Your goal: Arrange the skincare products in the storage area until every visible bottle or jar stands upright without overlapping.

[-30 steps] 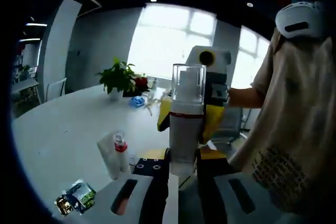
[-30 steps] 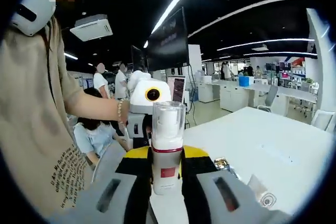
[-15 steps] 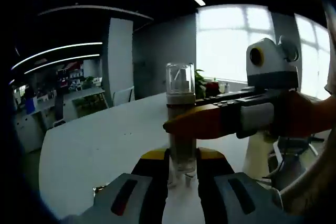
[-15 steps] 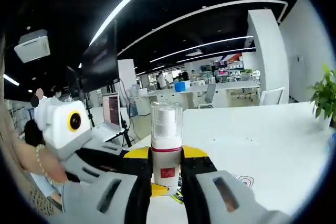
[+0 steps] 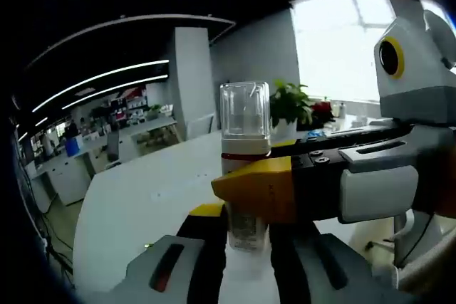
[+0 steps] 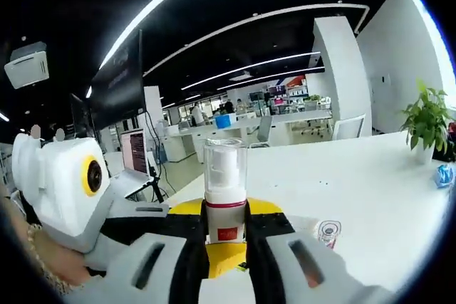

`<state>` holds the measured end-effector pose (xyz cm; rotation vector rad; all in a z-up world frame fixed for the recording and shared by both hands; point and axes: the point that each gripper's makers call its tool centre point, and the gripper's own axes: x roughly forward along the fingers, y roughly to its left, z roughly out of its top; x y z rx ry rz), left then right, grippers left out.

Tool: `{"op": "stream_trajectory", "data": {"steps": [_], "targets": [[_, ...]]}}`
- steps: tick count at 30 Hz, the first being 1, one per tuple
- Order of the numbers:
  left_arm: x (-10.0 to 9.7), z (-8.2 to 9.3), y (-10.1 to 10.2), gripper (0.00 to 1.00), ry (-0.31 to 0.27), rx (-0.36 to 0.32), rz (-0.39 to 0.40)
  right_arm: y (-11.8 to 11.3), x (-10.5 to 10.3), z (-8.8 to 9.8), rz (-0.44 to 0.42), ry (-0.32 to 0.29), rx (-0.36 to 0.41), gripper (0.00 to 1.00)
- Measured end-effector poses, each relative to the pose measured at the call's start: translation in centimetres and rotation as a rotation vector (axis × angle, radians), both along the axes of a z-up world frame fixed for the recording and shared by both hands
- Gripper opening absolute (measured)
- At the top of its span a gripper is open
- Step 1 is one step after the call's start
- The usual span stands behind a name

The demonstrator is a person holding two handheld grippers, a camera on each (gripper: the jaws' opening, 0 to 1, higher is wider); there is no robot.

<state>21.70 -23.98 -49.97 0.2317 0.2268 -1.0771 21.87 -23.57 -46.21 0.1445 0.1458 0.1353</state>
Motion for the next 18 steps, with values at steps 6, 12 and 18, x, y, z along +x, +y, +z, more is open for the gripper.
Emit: {"op": "stream_trajectory", "data": {"steps": [6, 12, 18], "targets": [[-1.3, -1.5, -1.0, 0.17, 0.102, -0.039, -0.123, -0.3, -0.8, -1.2, 0.072, 0.02, -0.115, 0.2], [-2.9, -2.2, -2.4, 0.17, 0.085, -0.038, -0.311, -1.5, -2.2, -1.8, 0.135, 0.034, -0.122, 0.21], [-3.8, -2.8, -3.6, 0.17, 0.09, -0.049, -0.427, -2.6, -3.2, -1.6, 0.148, 0.023, -0.133, 0.22]]}}
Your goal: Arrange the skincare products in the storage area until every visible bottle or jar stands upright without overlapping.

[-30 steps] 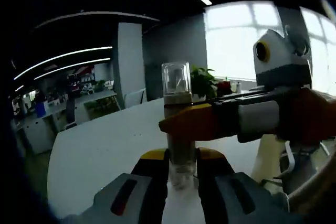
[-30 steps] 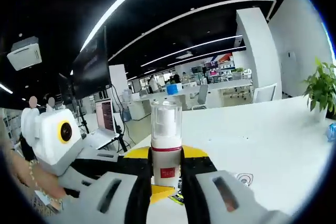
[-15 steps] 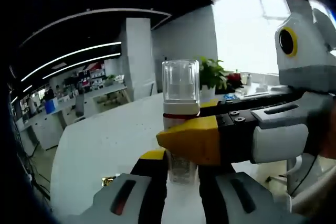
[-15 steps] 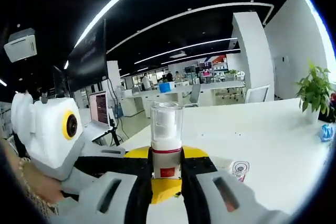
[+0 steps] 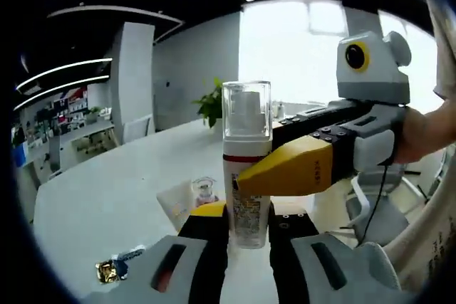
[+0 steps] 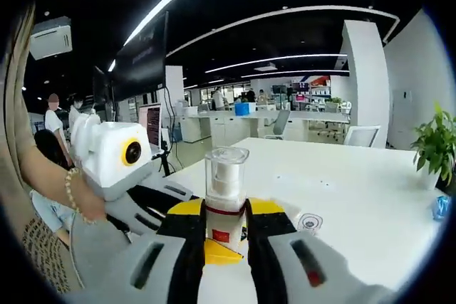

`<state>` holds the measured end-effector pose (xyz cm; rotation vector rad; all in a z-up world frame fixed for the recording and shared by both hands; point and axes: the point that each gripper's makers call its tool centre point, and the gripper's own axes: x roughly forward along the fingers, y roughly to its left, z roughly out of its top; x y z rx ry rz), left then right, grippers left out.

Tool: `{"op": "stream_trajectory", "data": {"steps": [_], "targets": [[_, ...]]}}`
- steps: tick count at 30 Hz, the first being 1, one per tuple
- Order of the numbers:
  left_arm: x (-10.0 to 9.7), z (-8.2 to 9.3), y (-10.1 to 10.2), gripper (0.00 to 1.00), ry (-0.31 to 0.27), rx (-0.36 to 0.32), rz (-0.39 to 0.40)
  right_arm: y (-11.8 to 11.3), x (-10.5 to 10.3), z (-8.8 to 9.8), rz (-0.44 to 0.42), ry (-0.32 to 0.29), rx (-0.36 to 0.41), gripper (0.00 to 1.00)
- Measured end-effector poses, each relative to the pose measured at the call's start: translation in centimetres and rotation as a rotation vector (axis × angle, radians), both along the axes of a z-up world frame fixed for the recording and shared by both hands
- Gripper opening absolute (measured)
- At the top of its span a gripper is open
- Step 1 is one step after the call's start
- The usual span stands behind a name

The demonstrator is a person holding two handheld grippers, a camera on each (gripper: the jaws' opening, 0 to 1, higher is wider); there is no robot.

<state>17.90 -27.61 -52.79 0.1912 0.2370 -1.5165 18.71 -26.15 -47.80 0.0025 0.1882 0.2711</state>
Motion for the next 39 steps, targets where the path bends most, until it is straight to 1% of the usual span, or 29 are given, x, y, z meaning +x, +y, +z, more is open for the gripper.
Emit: {"op": "stream_trajectory", "data": {"steps": [2, 4, 5, 6, 9, 11, 14, 16, 19, 22, 23, 27, 32, 34, 36, 39], "targets": [[-0.5, -0.2, -0.3, 0.17, 0.016, -0.009, -0.052, -0.2, -0.1, 0.2, 0.008, -0.006, 0.007, 0.22], [-0.6, -0.4, -0.6, 0.17, 0.01, -0.011, -0.088, -0.4, -0.1, 0.5, 0.014, -0.013, 0.012, 0.23], [-1.0, -0.6, -0.7, 0.17, 0.004, -0.005, -0.135, -0.4, -0.1, 0.7, 0.022, -0.016, 0.011, 0.22], [-0.9, -0.8, -0.8, 0.17, -0.004, -0.003, -0.139, -0.5, -0.1, 0.9, 0.025, -0.024, 0.015, 0.22], [-0.7, -1.2, -1.0, 0.17, 0.005, -0.006, -0.164, -0.8, 0.0, 1.2, 0.038, -0.028, 0.027, 0.22], [-0.5, -1.5, -1.1, 0.17, 0.008, -0.008, -0.175, -0.9, 0.1, 1.3, 0.05, -0.031, 0.015, 0.22], [-0.1, -2.2, -1.2, 0.17, 0.009, 0.001, -0.191, -1.1, 0.3, 0.9, 0.057, -0.019, 0.005, 0.22], [0.0, -2.7, -1.3, 0.17, 0.002, 0.009, -0.2, -1.2, 0.5, 0.4, 0.063, -0.004, 0.008, 0.21], [0.3, -3.4, -1.3, 0.17, 0.007, 0.017, -0.21, -1.1, 0.8, -0.4, 0.062, 0.009, 0.004, 0.21], [0.5, -4.7, -1.4, 0.17, 0.013, 0.05, -0.23, -1.0, 1.2, -1.5, 0.057, 0.034, -0.02, 0.21], [0.6, -5.0, -1.5, 0.17, 0.002, 0.057, -0.234, -0.9, 1.4, -2.0, 0.053, 0.044, -0.03, 0.21], [1.3, -6.6, -1.7, 0.17, 0.003, 0.086, -0.241, -0.9, 2.0, -3.5, 0.038, 0.072, -0.071, 0.21], [2.2, -9.1, -2.2, 0.17, -0.008, 0.122, -0.244, -0.9, 2.9, -5.6, 0.025, 0.114, -0.114, 0.2], [2.5, -9.8, -2.3, 0.17, -0.009, 0.134, -0.246, -0.9, 3.2, -6.2, 0.023, 0.123, -0.118, 0.2], [2.9, -10.7, -2.4, 0.17, -0.016, 0.153, -0.249, -1.3, 3.5, -7.4, 0.01, 0.147, -0.134, 0.2], [3.2, -12.2, -2.6, 0.17, -0.028, 0.182, -0.271, -1.6, 3.8, -8.7, 0.002, 0.171, -0.152, 0.2]]}}
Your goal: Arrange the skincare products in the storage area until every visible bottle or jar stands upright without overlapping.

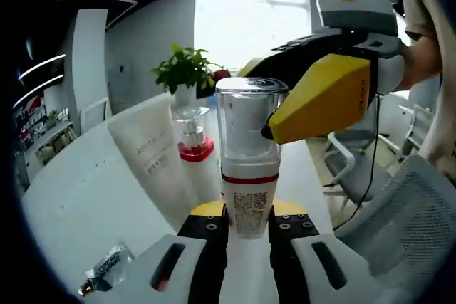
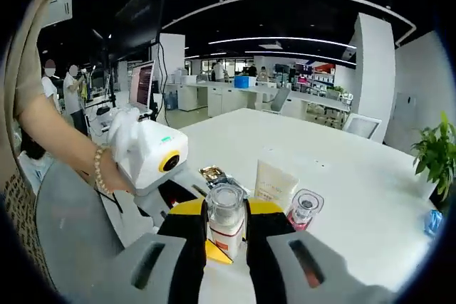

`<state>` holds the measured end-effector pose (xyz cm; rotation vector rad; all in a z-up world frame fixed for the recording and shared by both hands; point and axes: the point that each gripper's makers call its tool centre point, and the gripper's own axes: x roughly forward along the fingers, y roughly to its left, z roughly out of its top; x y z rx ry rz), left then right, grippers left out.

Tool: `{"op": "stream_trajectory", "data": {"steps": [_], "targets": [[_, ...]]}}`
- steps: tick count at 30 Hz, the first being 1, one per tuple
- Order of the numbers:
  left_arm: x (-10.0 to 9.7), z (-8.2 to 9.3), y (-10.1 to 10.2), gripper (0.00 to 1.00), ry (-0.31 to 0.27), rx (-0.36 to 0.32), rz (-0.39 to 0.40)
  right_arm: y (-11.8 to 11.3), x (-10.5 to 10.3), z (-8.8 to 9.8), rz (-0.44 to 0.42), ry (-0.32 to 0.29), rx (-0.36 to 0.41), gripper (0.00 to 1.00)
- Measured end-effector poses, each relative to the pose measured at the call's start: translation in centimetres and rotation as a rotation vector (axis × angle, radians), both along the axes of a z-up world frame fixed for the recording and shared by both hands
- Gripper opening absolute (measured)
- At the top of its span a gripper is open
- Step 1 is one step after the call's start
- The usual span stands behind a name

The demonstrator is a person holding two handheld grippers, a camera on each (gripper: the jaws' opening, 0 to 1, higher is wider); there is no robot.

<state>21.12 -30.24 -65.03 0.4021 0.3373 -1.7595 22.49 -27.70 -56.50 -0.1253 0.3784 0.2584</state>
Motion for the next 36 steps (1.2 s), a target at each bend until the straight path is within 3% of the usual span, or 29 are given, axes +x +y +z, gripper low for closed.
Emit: {"op": "stream_trajectory", "data": {"steps": [11, 18, 21, 36], "targets": [[0.5, -3.9, -0.7, 0.17, -0.046, 0.064, -0.076, -0.9, 0.3, -3.8, -0.018, 0.081, -0.051, 0.2], [0.9, -4.9, -0.9, 0.17, -0.066, 0.076, -0.107, -1.1, 0.5, -4.9, -0.01, 0.099, -0.111, 0.2], [1.0, -5.4, -1.1, 0.17, -0.087, 0.082, -0.127, -1.0, 0.5, -5.2, 0.002, 0.101, -0.151, 0.2], [1.1, -6.6, -1.3, 0.17, -0.129, 0.112, -0.192, -2.1, 0.3, -4.6, -0.034, 0.077, -0.174, 0.21]]}}
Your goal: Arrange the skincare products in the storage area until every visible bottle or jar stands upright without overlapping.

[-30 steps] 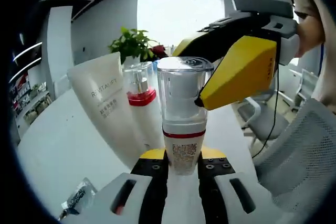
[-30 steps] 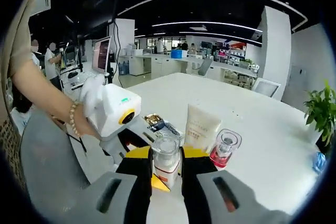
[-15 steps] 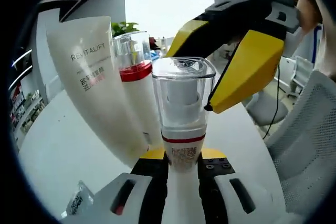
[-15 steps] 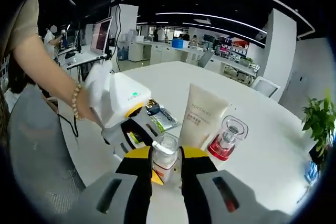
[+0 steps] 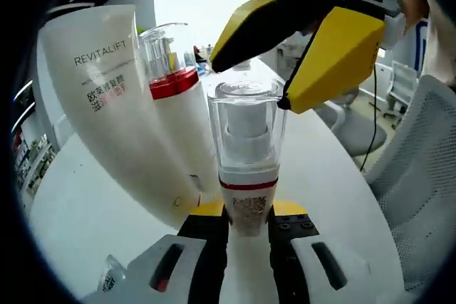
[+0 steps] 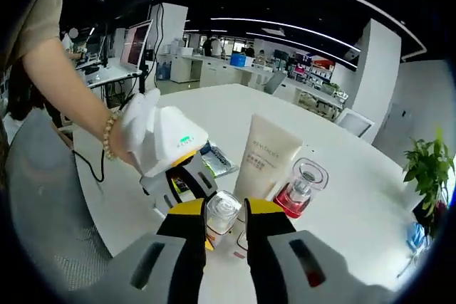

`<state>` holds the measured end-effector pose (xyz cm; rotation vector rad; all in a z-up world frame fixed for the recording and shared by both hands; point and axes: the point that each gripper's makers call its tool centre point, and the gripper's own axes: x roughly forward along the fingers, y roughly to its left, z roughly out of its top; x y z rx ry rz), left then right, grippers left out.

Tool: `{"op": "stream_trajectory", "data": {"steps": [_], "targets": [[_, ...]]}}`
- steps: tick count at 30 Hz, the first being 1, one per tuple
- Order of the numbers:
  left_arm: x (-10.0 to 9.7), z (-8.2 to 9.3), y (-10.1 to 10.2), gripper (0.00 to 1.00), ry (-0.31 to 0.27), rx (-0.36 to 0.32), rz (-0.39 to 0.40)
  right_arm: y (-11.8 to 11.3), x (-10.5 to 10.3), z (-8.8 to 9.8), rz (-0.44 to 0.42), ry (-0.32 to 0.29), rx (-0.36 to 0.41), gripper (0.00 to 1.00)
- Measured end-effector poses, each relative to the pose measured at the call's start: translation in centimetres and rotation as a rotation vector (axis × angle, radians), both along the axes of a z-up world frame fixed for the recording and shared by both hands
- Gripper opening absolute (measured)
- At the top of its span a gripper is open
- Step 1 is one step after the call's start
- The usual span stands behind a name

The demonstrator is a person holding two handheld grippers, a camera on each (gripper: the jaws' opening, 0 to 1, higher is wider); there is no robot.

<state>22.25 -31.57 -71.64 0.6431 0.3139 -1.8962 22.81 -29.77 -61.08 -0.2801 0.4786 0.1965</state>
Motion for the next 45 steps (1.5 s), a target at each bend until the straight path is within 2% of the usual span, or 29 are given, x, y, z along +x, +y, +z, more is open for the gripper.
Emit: {"op": "stream_trajectory", "data": {"steps": [9, 13, 22, 37, 41, 45], "targets": [[0.1, -0.5, -0.2, 0.17, 0.023, -0.004, 0.002, -1.3, -1.0, 0.5, -0.051, -0.008, 0.003, 0.22], [0.1, -0.5, -0.4, 0.18, 0.021, -0.005, -0.012, -2.3, -1.5, 0.7, -0.105, -0.022, 0.024, 0.22], [0.0, -0.6, -1.1, 0.18, 0.023, -0.003, -0.036, -4.2, -3.3, -0.2, -0.176, 0.002, 0.052, 0.25], [-0.3, -1.0, -0.9, 0.18, 0.041, 0.015, -0.041, -4.4, -4.2, -1.4, -0.204, 0.04, 0.102, 0.35], [-0.3, -0.9, -0.7, 0.24, 0.06, 0.022, -0.035, -4.5, -4.3, -1.4, -0.206, 0.042, 0.102, 0.36], [-0.3, -0.9, -0.5, 0.26, 0.065, 0.028, -0.037, -4.5, -4.3, -1.3, -0.208, 0.04, 0.103, 0.36]]}}
